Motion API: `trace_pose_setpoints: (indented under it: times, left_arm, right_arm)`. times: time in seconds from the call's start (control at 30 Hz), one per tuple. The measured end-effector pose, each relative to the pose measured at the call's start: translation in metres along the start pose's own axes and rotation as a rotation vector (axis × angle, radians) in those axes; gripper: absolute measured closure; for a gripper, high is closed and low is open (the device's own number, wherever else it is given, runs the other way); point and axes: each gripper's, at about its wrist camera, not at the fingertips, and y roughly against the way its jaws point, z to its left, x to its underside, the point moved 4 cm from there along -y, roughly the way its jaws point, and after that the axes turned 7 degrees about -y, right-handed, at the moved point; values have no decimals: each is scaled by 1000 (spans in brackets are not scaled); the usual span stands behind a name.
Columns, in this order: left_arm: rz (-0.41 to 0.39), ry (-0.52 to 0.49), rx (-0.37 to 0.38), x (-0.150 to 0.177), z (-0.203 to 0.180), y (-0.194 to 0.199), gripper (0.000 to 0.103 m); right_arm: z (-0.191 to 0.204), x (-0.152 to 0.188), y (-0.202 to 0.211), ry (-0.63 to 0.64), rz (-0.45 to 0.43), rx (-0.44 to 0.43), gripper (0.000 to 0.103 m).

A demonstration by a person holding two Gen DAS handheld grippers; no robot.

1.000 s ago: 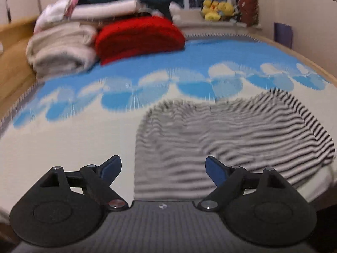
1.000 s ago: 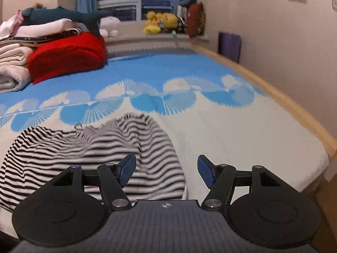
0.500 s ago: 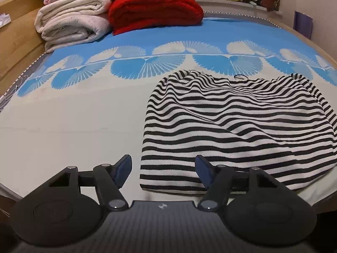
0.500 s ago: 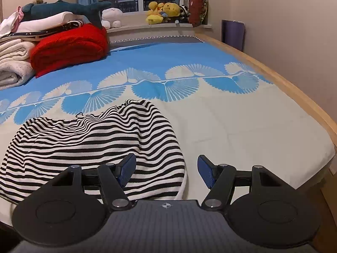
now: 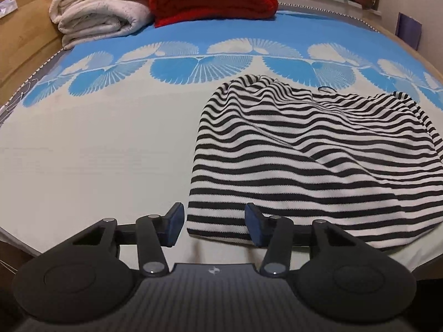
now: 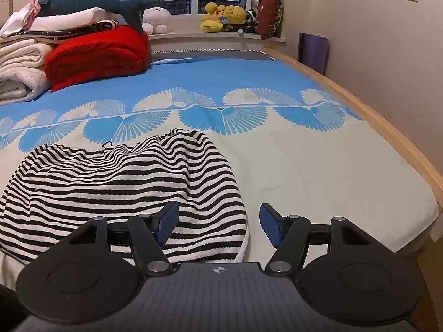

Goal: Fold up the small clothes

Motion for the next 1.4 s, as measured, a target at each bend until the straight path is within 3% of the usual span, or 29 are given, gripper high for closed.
trace_pose_setpoints:
  times: [0.47,0.73,0.93,1.1,1.2,1.33,1.4]
  left_arm:
    - [19,39,1,0,6,-3,49]
    - [92,421,182,6,52,-21,49]
    - [154,473,204,9,51,-35,47]
    - [223,529,209,18,52,-50,35]
    - [251,554,224,22,51,-59,35]
    - [229,555,212,18,51,-67,37]
    - [213,570,210,17,50,-70,45]
  right_arm:
    - [1,-1,2,1,-13,5,37]
    - [2,-5,5,-8,-25,-9,37]
    - [0,-7,3,-36,-11,-22,37]
    - [0,-4,-4,-45,35,-40,37]
    - [4,-2,-9,-24,59,-38,37]
    - [6,1,-14,-23,91,-34,37]
    - [4,1,-16,-32,106,-33,37]
